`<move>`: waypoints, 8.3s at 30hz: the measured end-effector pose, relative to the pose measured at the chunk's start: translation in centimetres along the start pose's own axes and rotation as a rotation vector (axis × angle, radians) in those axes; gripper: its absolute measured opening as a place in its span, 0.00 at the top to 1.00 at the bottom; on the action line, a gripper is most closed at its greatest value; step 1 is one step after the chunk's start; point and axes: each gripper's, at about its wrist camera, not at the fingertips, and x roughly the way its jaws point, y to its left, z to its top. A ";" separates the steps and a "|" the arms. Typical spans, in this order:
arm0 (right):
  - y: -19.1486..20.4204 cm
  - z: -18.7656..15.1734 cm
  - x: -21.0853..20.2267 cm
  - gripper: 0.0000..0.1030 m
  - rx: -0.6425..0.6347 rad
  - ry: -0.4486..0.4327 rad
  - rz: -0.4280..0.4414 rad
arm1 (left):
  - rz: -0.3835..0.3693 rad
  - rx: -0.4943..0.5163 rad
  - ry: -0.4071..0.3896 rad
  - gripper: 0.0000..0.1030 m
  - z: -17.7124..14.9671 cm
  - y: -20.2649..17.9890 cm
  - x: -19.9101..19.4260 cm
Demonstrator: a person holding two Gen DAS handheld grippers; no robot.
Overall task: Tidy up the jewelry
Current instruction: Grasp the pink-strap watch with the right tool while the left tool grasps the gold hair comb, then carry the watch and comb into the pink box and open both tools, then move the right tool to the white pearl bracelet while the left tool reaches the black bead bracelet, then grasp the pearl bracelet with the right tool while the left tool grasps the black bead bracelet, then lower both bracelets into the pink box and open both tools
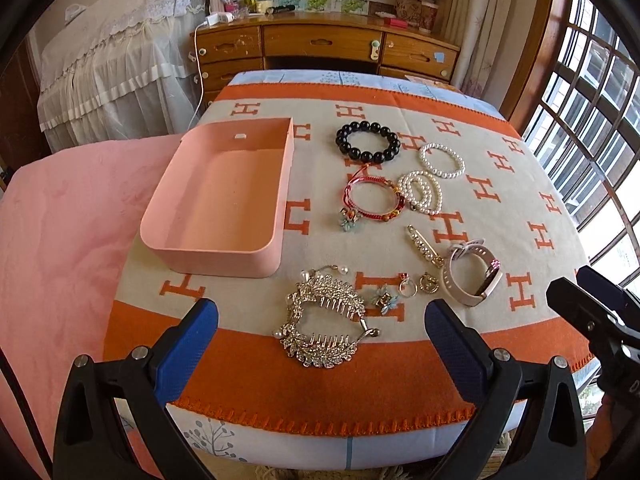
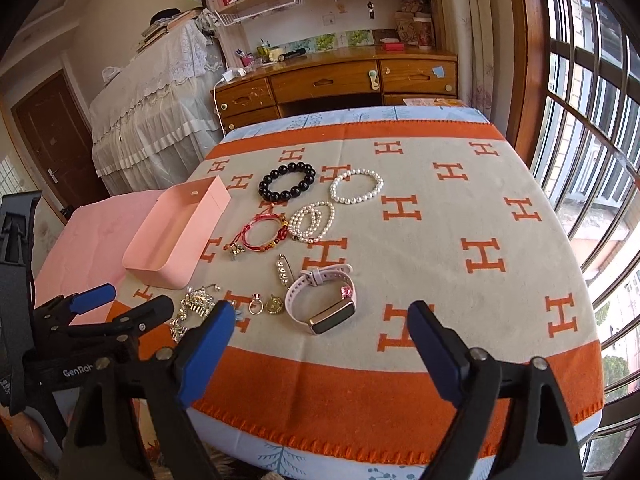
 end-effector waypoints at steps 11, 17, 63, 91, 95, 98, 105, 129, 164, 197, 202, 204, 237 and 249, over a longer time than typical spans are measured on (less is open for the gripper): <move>-1.7 0.5 5.3 0.45 -0.027 0.175 0.030 | -0.051 -0.076 0.146 0.06 -0.5 3.0 4.0; -2.4 0.5 6.5 0.61 -0.023 0.204 0.039 | -0.059 -0.083 0.175 0.08 -0.8 3.3 5.1; -2.6 1.6 8.7 0.88 0.004 0.164 0.134 | -0.056 0.041 0.146 0.79 0.3 0.5 5.8; 14.3 13.7 12.0 0.88 -0.159 0.070 0.254 | 0.007 -0.249 -0.007 0.79 9.5 13.4 7.3; 15.5 14.6 14.3 0.88 -0.107 0.081 0.263 | 0.004 -0.250 -0.031 0.79 10.1 14.0 7.0; 16.3 14.8 16.0 0.88 -0.094 0.096 0.252 | 0.007 -0.235 -0.006 0.79 9.9 14.1 7.4; 18.1 14.0 19.6 0.87 -0.120 0.151 0.208 | 0.063 -0.217 0.054 0.78 8.2 14.0 8.7; 14.2 10.8 12.0 0.80 -0.053 0.040 0.204 | 0.024 -0.198 -0.127 0.15 6.5 12.0 3.2; 2.1 7.0 5.1 0.80 0.038 -0.111 0.135 | -0.004 -0.140 -0.129 0.33 6.6 5.3 1.6; -8.3 17.0 19.5 0.80 0.075 0.322 0.029 | -0.026 0.017 0.249 0.47 20.3 -5.9 21.3; -8.6 16.3 21.0 0.80 0.071 0.363 0.018 | -0.007 0.016 0.250 0.47 20.2 -6.0 22.8; -8.3 16.4 21.1 0.80 0.042 0.354 0.005 | -0.011 0.005 0.245 0.47 20.6 -5.7 22.8; -4.4 14.7 13.6 0.93 -0.094 0.191 -0.058 | -0.191 -0.087 -0.001 0.88 18.0 -3.6 12.8; 2.6 16.9 5.1 0.93 -0.142 -0.030 0.052 | -0.124 -0.076 -0.215 0.88 15.6 1.3 1.5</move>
